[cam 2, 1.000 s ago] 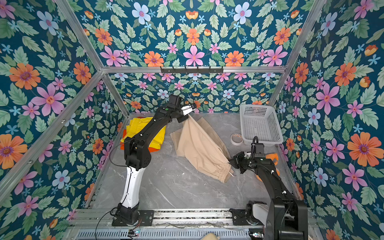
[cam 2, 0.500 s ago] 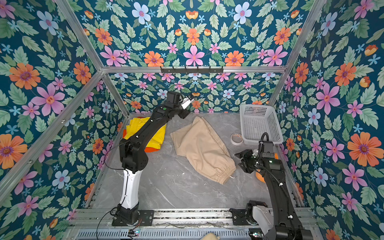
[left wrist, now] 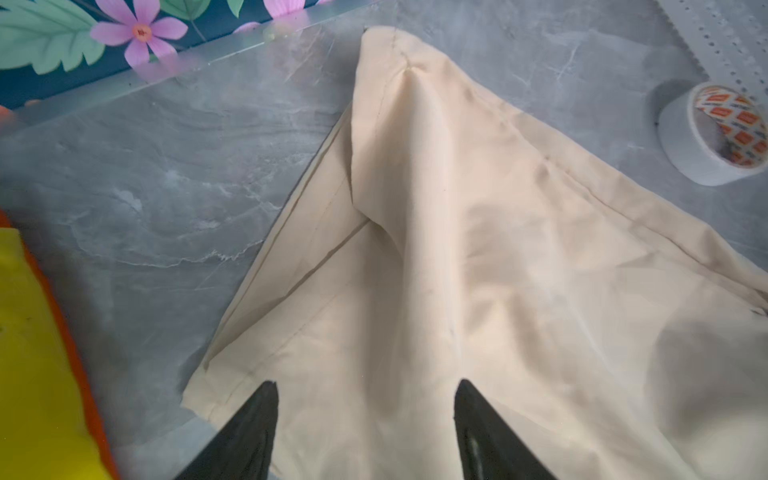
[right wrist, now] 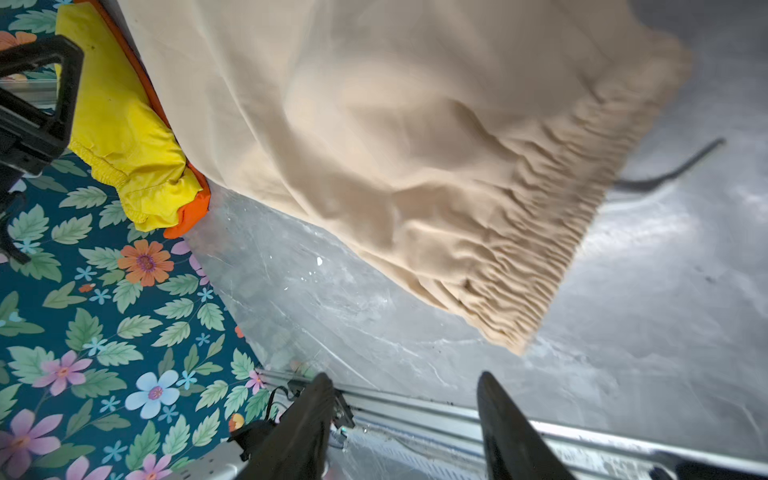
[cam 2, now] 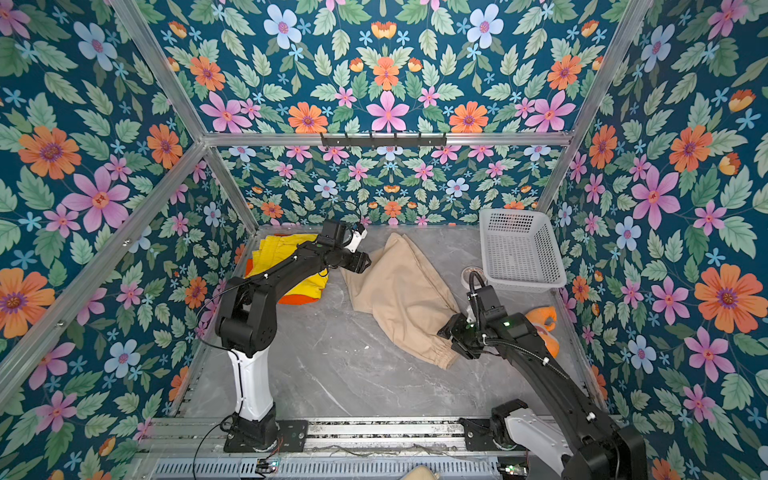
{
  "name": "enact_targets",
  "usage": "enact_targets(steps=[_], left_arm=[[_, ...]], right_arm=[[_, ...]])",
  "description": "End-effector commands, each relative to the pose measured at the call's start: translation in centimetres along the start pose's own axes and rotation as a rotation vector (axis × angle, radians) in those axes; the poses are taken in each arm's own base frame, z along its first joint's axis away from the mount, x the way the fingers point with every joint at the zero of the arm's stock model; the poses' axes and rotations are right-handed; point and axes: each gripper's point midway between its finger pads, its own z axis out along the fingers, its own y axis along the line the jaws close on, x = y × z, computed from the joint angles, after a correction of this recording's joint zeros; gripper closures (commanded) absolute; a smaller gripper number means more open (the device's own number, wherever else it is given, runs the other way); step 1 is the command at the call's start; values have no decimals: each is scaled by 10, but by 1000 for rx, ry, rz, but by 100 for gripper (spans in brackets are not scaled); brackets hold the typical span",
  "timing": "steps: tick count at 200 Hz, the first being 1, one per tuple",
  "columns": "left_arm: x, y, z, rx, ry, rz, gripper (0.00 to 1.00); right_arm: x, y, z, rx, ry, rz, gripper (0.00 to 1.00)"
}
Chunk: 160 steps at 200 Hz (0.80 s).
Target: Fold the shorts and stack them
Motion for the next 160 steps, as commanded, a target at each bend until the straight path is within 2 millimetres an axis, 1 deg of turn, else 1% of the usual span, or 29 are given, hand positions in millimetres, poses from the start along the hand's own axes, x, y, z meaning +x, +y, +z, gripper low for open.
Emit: enact_targets(steps=[1, 21, 41, 57, 76, 95, 108, 127, 141, 160], left_arm=[[-6, -2, 15, 34, -20, -80, 33], [8, 5, 29, 28, 7, -134, 33], [30, 13, 39, 15, 52, -187, 35], [46, 22, 40, -10, 79, -227, 35], [63, 31, 36, -38, 99, -262, 36], [82, 39, 29, -77, 125, -289, 36], [94, 39, 23, -90, 133, -301, 36], [112, 38, 13, -109, 146, -327, 36], [127, 30, 6, -91, 155, -357, 38], [143, 21, -7, -83, 162, -390, 38]], right_arm=[[-20, 34, 16, -78, -65, -67, 45], [-31, 41, 38, -70, -59, -103, 45], [-40, 35, 59, -35, -56, -108, 46], [-42, 16, 73, 36, -43, -89, 46], [-40, -21, 84, 131, -15, -25, 46], [-37, -60, 85, 207, -2, 34, 47], [-32, -84, 82, 253, 15, 70, 47], [-25, -112, 74, 320, 39, 97, 47], [-21, -126, 67, 343, 54, 114, 47], [-18, -132, 53, 378, 52, 89, 47]])
